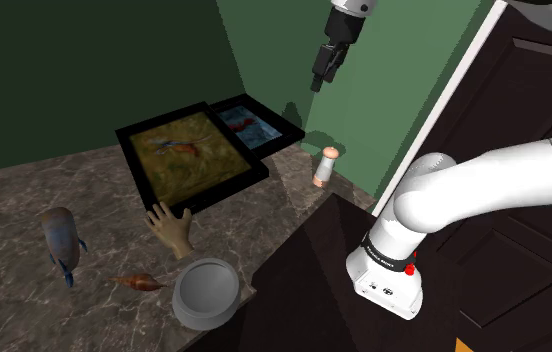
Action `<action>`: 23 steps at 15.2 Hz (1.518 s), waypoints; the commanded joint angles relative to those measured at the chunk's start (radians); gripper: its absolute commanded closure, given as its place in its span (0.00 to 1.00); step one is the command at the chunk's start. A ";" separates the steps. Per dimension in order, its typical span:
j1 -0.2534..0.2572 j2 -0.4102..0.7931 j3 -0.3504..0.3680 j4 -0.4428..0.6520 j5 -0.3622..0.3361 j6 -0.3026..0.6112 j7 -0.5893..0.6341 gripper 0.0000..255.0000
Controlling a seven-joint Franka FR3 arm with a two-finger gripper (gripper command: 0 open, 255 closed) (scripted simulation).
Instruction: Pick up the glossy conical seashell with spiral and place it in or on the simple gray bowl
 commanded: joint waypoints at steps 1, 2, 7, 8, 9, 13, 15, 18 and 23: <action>0.000 0.000 0.000 0.000 0.000 0.000 0.000 0.00; 0.007 0.014 0.014 -0.012 0.008 0.021 0.012 0.00; 0.044 0.098 0.086 -0.059 0.046 0.129 0.074 0.00; 0.051 0.119 0.101 -0.066 0.053 0.151 0.086 0.00; 0.058 0.140 0.115 -0.071 0.060 0.173 0.098 0.00; 0.084 0.236 0.173 -0.080 0.082 0.260 0.146 0.00; 0.095 0.290 0.203 -0.079 0.089 0.303 0.171 0.00; 0.111 0.377 0.246 -0.068 0.095 0.366 0.210 0.00; 0.131 0.537 0.315 -0.027 0.083 0.461 0.281 0.00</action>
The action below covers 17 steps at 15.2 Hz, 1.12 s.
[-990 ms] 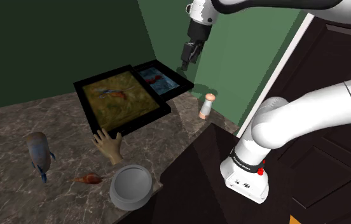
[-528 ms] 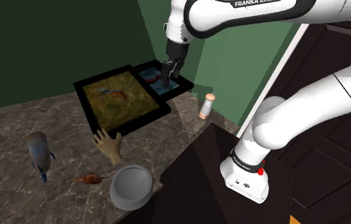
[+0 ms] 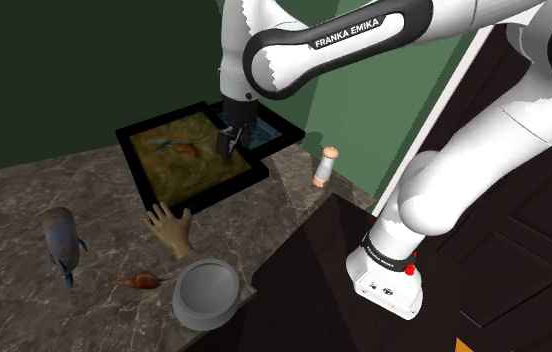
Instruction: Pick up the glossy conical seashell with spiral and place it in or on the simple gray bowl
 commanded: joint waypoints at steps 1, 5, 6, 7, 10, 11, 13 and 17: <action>0.007 0.065 0.025 0.023 -0.010 0.032 0.028 0.00; 0.023 0.207 0.073 0.079 -0.048 0.094 0.096 0.00; 0.028 0.244 0.083 0.095 -0.061 0.107 0.114 0.00; 0.033 0.281 0.092 0.113 -0.076 0.119 0.133 0.00; 0.055 0.394 0.112 0.173 -0.124 0.150 0.190 0.00; 0.065 0.433 0.117 0.195 -0.142 0.158 0.209 0.00; 0.087 0.509 0.121 0.242 -0.177 0.170 0.246 0.00; 0.142 0.661 0.117 0.349 -0.242 0.183 0.309 0.00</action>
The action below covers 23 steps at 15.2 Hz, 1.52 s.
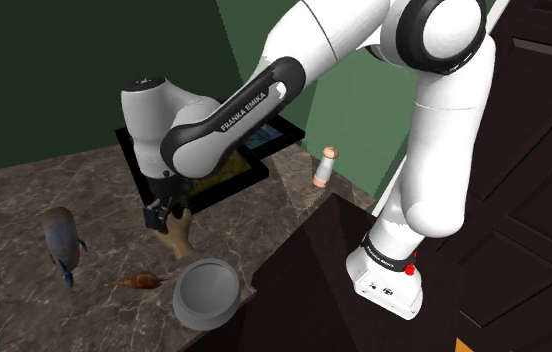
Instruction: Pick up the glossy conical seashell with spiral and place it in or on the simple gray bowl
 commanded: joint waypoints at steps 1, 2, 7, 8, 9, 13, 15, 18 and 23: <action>0.029 0.075 -0.004 0.056 -0.030 0.003 0.028 0.00; 0.045 0.113 -0.007 0.086 -0.043 0.003 0.040 0.00; 0.128 0.300 -0.026 0.255 -0.095 -0.011 0.083 0.00; 0.145 0.337 -0.030 0.293 -0.102 -0.017 0.089 0.00; 0.162 0.375 -0.034 0.332 -0.109 -0.023 0.093 0.00; 0.215 0.493 -0.045 0.462 -0.124 -0.049 0.101 0.00; 0.218 0.510 -0.050 0.461 -0.130 -0.032 0.104 0.00; 0.223 0.535 -0.058 0.462 -0.138 -0.007 0.109 0.00; 0.227 0.558 -0.065 0.464 -0.145 0.014 0.113 0.00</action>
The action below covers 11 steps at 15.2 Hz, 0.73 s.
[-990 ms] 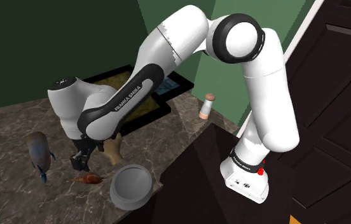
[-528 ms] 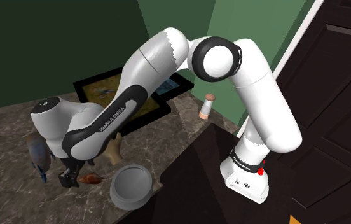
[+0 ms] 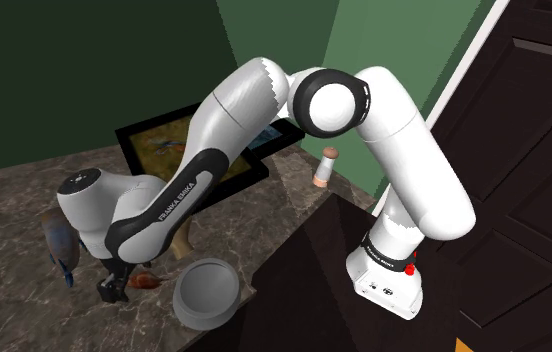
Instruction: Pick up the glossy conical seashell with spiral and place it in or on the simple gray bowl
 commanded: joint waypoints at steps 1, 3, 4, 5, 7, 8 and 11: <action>0.000 0.001 -0.001 0.000 -0.001 0.002 0.000 0.00; 0.000 0.001 -0.001 0.000 -0.001 0.002 0.000 0.00; 0.000 0.001 -0.001 0.000 -0.001 0.002 0.000 0.00; 0.000 0.001 0.000 0.000 -0.001 0.001 0.000 0.00; 0.000 0.001 0.000 0.000 -0.001 0.001 0.000 1.00; 0.000 0.001 0.000 0.000 -0.001 0.001 0.000 1.00; 0.000 0.001 0.000 0.000 0.000 0.001 0.000 1.00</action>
